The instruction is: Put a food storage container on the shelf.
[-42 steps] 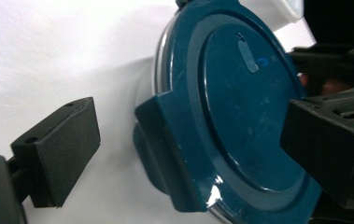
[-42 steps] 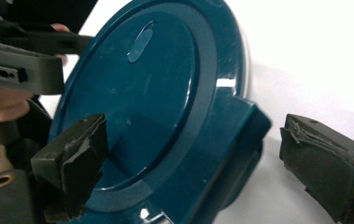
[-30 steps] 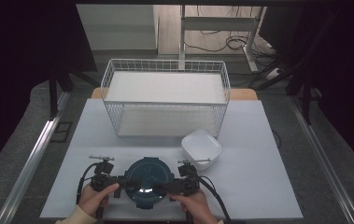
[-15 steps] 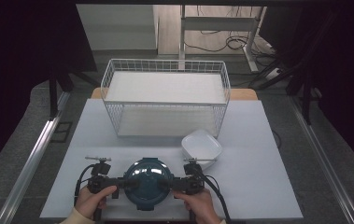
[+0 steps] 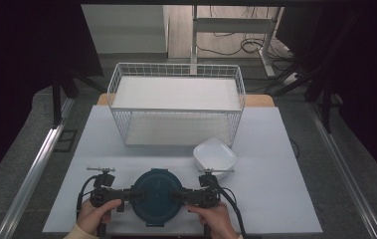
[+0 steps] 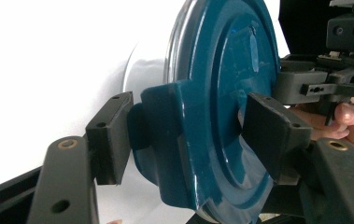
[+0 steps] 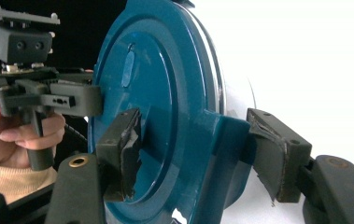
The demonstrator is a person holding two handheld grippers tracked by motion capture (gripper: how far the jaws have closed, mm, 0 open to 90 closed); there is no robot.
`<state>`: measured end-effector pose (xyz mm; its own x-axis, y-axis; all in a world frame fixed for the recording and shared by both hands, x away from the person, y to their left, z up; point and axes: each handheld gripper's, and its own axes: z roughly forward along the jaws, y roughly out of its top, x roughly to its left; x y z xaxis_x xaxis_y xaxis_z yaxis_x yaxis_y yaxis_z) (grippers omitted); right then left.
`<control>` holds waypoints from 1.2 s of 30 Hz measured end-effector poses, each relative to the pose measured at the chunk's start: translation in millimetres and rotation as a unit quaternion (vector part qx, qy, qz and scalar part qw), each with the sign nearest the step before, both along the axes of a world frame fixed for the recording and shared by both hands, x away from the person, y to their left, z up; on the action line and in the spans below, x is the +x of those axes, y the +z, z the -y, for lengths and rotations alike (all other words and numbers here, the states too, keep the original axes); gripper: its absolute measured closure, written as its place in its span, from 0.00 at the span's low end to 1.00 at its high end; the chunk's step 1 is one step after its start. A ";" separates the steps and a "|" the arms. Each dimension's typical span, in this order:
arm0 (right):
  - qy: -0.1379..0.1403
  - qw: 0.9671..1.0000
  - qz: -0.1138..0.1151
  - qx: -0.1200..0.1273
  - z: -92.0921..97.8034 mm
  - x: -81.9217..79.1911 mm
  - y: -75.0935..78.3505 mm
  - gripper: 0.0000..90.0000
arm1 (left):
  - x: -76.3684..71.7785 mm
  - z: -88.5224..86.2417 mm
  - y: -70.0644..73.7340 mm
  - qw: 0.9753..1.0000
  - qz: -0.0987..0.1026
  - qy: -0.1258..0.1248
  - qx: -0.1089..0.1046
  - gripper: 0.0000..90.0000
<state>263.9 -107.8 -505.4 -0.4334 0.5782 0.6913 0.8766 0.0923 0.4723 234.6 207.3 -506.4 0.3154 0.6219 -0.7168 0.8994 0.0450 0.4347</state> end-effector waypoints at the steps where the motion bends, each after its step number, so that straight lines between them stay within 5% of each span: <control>1: 0.001 1.000 0.004 -0.001 0.0 -0.3 0.9 0.43 | 0.0 0.0 0.0 1.000 0.000 0.000 0.000 0.40; 36: 0.012 0.997 0.074 0.003 9.1 -3.4 32.3 0.46 | -6.4 7.4 32.3 0.998 0.062 -0.004 0.012 0.43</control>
<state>260.5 -116.9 -473.2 -0.5443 0.5625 0.6223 0.7949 0.1087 0.5970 228.2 199.9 -474.1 0.4058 0.6350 -0.6573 0.8388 0.0268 0.5437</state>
